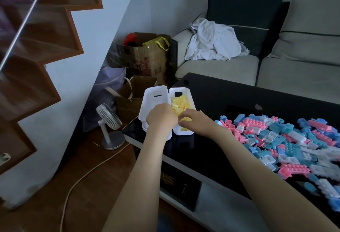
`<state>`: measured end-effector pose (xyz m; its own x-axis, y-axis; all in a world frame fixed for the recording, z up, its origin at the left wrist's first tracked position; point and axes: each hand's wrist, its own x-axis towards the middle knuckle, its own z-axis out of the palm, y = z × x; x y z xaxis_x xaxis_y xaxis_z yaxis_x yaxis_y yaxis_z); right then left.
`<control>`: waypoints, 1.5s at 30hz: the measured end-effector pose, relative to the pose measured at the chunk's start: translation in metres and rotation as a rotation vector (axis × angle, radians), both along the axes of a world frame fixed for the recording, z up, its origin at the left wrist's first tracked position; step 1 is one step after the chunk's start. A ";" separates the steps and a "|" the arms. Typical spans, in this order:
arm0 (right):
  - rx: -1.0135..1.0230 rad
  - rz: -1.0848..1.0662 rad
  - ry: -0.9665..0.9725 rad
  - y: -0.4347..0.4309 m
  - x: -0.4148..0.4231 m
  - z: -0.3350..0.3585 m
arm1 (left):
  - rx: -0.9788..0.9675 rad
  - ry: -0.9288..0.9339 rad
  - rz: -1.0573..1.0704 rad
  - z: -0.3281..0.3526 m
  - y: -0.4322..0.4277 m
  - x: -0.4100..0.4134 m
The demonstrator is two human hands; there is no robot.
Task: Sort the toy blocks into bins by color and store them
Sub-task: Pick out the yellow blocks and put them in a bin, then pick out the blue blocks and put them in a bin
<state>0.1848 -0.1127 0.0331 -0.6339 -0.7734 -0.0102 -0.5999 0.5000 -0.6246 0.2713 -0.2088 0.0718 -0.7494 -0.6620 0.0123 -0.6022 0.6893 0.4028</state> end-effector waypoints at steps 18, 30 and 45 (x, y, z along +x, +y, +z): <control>-0.685 -0.220 -0.275 0.007 0.015 0.045 | -0.282 0.260 0.040 0.021 0.043 -0.008; -0.407 -0.421 -0.182 0.062 -0.030 0.003 | -0.489 0.282 -0.141 0.012 0.099 -0.042; 0.436 -0.188 0.608 0.110 -0.048 -0.063 | -0.548 0.257 -0.267 -0.026 0.119 -0.093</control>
<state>0.1363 -0.0028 -0.0304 -0.7460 -0.6580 0.1028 -0.6551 0.7528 0.0643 0.1779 -0.0894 0.0459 -0.8152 -0.3007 0.4950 -0.3138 0.9477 0.0589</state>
